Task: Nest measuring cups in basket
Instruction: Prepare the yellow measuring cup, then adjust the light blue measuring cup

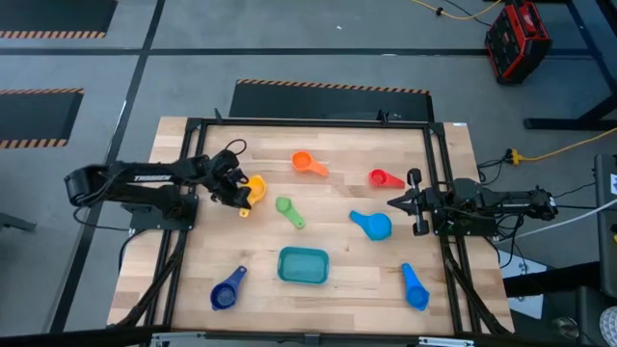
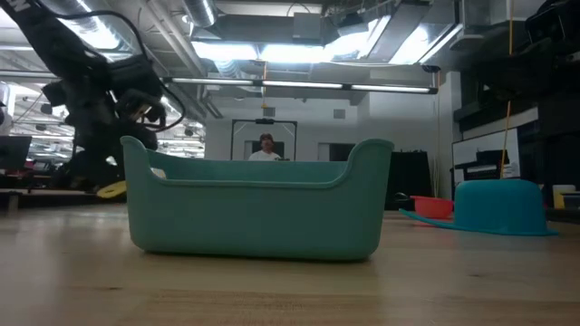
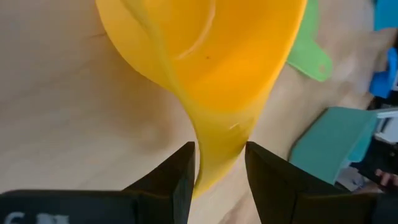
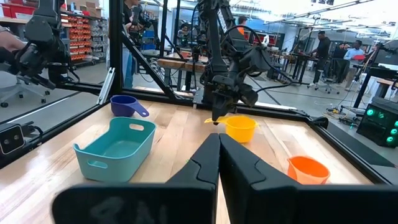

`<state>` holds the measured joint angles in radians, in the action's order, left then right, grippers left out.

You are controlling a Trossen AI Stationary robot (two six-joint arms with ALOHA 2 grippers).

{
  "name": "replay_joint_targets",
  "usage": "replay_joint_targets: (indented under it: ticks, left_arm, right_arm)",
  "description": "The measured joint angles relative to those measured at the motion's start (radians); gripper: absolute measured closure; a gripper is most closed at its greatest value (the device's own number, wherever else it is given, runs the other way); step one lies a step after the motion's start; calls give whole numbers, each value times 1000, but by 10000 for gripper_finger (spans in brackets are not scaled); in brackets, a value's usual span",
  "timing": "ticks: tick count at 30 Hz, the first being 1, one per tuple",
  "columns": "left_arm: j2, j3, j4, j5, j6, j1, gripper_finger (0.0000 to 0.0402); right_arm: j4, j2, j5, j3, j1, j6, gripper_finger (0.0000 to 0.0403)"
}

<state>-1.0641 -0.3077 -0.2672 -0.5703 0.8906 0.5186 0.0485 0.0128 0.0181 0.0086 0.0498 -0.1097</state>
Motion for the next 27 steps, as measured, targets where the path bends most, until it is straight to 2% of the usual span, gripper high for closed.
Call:
replay_joint_targets:
  ticks: [12, 22, 27]
  left_arm:
    - [123, 0, -21, 34, 18, 0, 268]
    - [138, 0, -163, 35, 46, 0, 268]
    - [166, 0, -168, 11, 44, 0, 268]
  right_arm:
    - [-1, 0, 0, 0, 0, 0, 389]
    - [-1, 0, 0, 0, 0, 0, 389]
    - [6, 0, 0, 0, 0, 0, 389]
